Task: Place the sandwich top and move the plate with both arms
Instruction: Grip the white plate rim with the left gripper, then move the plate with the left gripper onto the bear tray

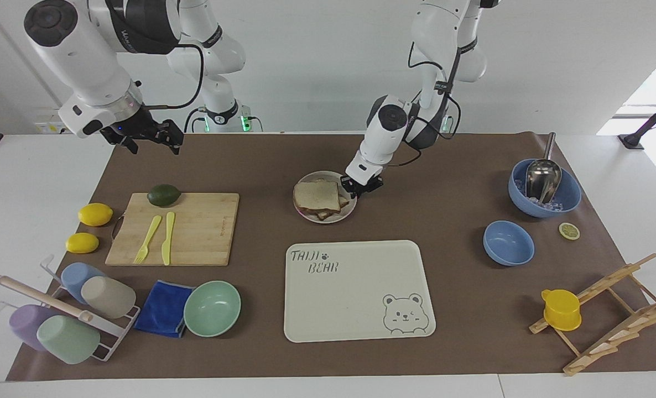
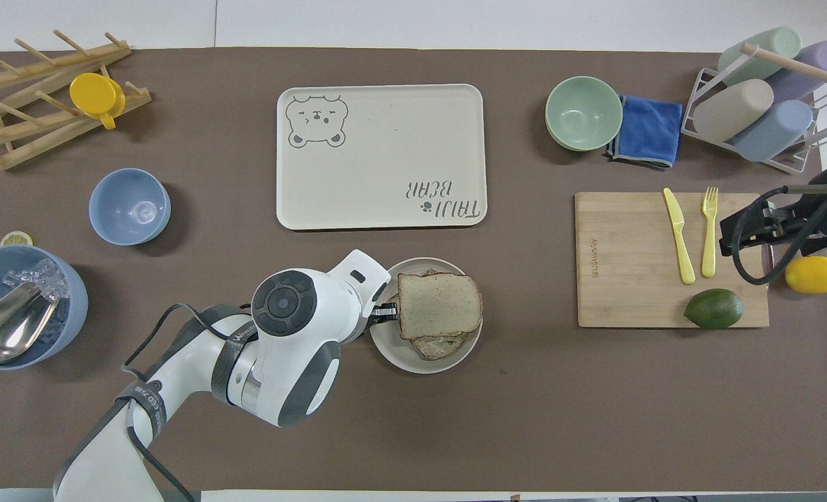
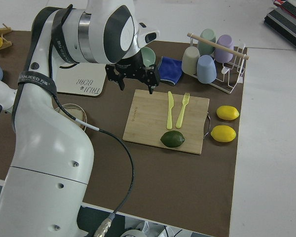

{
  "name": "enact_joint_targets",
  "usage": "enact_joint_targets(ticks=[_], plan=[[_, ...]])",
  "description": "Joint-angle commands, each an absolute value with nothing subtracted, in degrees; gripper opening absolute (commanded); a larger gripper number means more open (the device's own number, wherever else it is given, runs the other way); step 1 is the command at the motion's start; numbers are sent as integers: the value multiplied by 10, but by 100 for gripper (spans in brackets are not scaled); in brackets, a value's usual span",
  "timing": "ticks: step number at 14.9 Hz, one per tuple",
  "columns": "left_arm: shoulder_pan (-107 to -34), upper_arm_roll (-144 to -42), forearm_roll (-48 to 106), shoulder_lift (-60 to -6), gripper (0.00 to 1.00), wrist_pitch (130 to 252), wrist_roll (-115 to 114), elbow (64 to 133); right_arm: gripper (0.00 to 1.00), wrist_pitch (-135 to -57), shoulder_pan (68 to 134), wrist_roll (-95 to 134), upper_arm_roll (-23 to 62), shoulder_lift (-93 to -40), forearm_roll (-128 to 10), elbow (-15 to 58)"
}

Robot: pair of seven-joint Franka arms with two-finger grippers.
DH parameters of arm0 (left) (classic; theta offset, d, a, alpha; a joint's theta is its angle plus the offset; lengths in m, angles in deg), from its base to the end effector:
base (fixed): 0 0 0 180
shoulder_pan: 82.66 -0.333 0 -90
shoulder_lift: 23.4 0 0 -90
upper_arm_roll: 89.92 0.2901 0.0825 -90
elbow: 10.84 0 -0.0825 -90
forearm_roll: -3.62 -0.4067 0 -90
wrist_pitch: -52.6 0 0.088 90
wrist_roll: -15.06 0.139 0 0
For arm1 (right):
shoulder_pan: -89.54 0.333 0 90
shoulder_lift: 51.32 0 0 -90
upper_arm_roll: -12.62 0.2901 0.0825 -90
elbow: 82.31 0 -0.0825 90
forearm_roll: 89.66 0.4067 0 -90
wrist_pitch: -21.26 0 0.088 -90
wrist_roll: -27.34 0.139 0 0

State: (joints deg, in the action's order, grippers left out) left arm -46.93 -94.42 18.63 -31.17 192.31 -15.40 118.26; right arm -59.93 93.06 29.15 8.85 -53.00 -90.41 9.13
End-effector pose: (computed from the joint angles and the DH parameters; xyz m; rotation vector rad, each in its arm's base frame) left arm 0.4192 -0.3632 0.2352 2.9609 0.0394 -0.0997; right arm 0.5589 -0.0040 0.5267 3.1064 -0.0571 -0.3242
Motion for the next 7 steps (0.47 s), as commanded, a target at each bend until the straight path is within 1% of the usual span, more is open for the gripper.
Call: enact_joint_targets(ticks=[1, 4, 7], plan=[[-467, -938, 192, -315, 0, 1933, -152, 1190, 100, -606, 924, 280, 90, -519, -891, 101], [-470, -937, 192, -315, 0, 1931, -151, 1186, 100, -606, 924, 280, 90, -519, -891, 101], [-478, -935, 193, -306, 0, 1911, -155, 1163, 100, -606, 924, 280, 90, -519, -891, 101]])
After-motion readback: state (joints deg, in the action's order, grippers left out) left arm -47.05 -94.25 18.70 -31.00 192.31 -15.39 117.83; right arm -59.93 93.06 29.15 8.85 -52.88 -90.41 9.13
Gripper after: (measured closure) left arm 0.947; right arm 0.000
